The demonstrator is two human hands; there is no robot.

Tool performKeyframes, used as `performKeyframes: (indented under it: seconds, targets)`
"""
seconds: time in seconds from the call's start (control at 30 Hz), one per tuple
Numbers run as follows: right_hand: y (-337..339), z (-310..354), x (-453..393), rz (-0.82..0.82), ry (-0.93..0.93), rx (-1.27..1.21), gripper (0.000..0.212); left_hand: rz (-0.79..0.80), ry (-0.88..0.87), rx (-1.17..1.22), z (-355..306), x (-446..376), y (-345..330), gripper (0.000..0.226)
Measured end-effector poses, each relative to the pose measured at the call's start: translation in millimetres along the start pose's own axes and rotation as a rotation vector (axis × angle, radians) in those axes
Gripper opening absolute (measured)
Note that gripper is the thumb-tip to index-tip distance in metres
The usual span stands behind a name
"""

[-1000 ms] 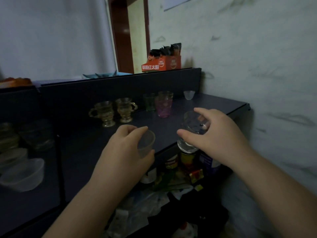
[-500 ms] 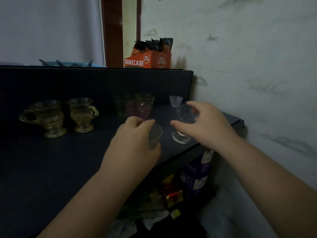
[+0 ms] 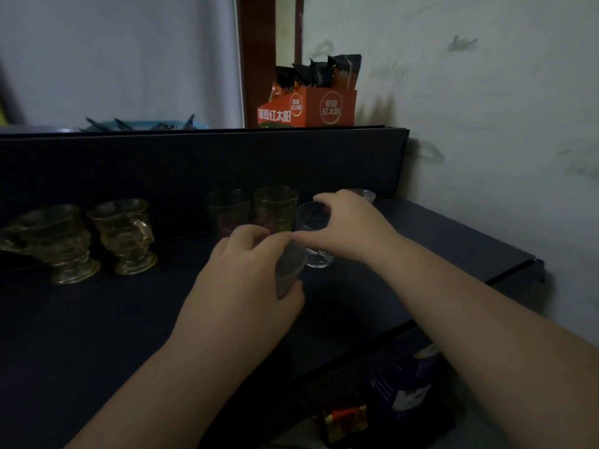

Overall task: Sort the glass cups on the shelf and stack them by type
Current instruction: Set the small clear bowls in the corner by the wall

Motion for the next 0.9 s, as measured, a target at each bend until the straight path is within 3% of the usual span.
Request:
performKeyframes:
  seconds: [0.23, 0.3, 0.4, 0.5, 0.63, 0.73, 0.9]
  targets:
    - [-13, -15, -26, 0.171, 0.093, -0.033, 0.071, -0.063, 0.104, -0.093, -40, -28, 2, 0.063]
    - [-5, -34, -26, 0.215, 0.133, -0.020, 0.076, -0.078, 0.124, -0.125, -54, -39, -4, 0.062]
    - [24, -79, -16, 0.167, 0.163, -0.009, 0.093, -0.120, 0.124, -0.166, -84, -55, -15, 0.062]
    - [64, -134, -4, 0.087, 0.140, 0.053, 0.090, -0.111, 0.119, -0.156, -119, -78, -39, 0.063]
    - [114, -198, 16, 0.067, 0.091, 0.086, 0.072, 0.038, 0.143, -0.132, -155, -122, -93, 0.058]
    - [139, -228, 30, 0.108, 0.058, 0.151, 0.081, 0.179, 0.188, -0.145, -165, -154, -132, 0.055]
    - [164, -258, 46, 0.055, 0.022, 0.121, 0.092, 0.277, 0.227, -0.178, -167, -184, -171, 0.061]
Point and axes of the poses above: each hand's wrist, its own x-axis away from the middle knuckle, its own y-axis out of the back of the hand, z = x × y, the point moved 3 cm from there along -x, towards the middle knuckle, and after that the axes turned 11 degrees about -x, right-handed, at the moved point
